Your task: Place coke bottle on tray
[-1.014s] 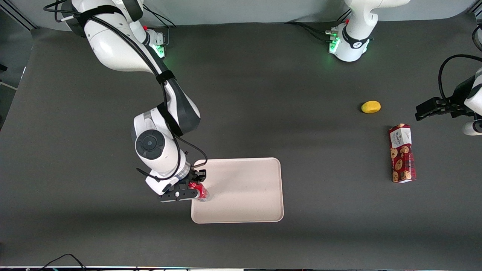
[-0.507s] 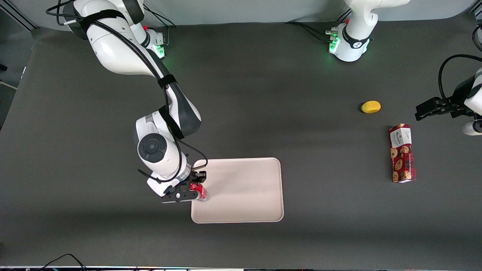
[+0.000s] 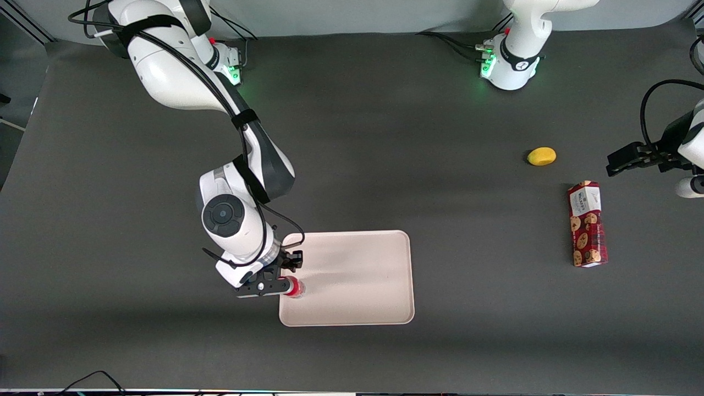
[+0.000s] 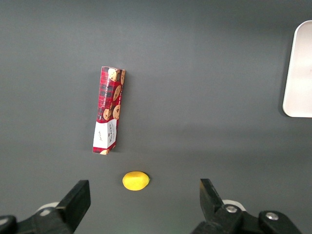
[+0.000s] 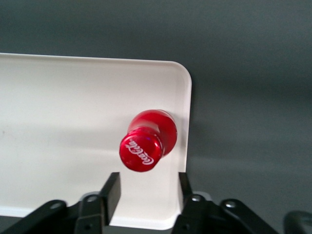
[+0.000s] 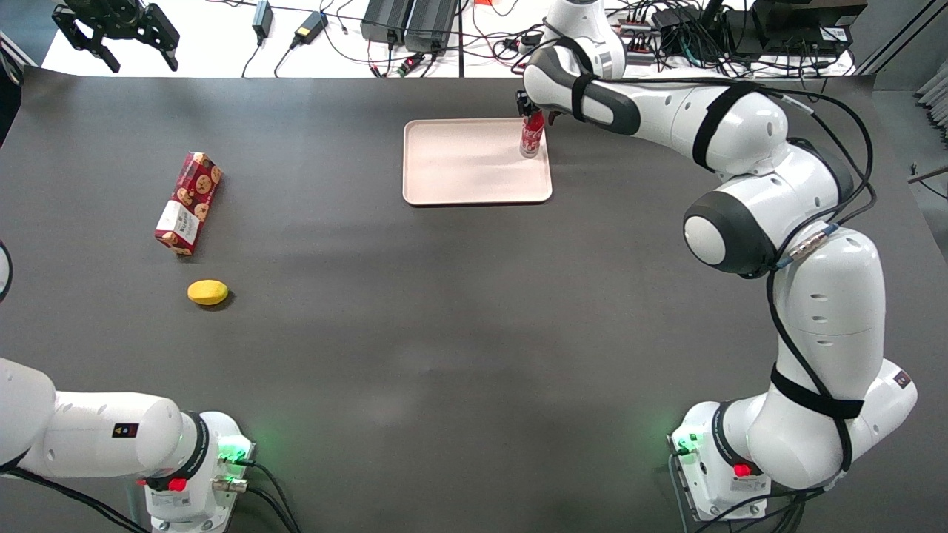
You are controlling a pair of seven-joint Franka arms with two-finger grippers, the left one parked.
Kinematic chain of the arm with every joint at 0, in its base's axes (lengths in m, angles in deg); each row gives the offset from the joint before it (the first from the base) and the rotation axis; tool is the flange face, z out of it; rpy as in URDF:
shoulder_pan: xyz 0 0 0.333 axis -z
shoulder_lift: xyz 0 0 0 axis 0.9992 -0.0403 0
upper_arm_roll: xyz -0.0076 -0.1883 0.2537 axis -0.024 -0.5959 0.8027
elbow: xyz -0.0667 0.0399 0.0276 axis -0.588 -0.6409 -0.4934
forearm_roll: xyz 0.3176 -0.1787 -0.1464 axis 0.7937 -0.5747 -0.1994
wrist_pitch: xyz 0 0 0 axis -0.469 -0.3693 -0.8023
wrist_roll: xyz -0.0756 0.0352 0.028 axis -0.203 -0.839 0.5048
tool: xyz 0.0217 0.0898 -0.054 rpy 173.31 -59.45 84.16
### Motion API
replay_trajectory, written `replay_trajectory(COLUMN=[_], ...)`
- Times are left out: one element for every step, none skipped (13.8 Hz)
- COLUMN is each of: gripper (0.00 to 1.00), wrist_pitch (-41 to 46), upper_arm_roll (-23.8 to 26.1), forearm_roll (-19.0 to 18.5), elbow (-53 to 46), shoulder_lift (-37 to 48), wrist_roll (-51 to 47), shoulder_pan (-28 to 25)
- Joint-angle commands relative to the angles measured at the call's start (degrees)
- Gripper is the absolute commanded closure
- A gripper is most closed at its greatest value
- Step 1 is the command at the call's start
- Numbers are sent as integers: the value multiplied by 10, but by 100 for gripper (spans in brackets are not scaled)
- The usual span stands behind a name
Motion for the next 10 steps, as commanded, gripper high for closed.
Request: replay_trajectory(gripper=[0,0,0,0,0,0,0,0,0,0], wrist_pitch=[-3,-2,-2,3,5,18,61,105,161,220], upper_arm_roll=[-5,-5,-5,-5,-5,-4,-4,-5,-5,-5], forearm_roll=[11,12,12,12,10,11,12,12,11,13], elbow=[-18,-18,-19,-20,-18,-14,-14,-12,-6,2], shoulder_lift=[-10,-8,-2,11,35,58,85,114,152,194], wrist_roll=[-10,-10,-10,-8,-7,-4,0,6,24,69], shoulder_pan=[-3,-3,-3,-3,-1,4,7,13,25,40])
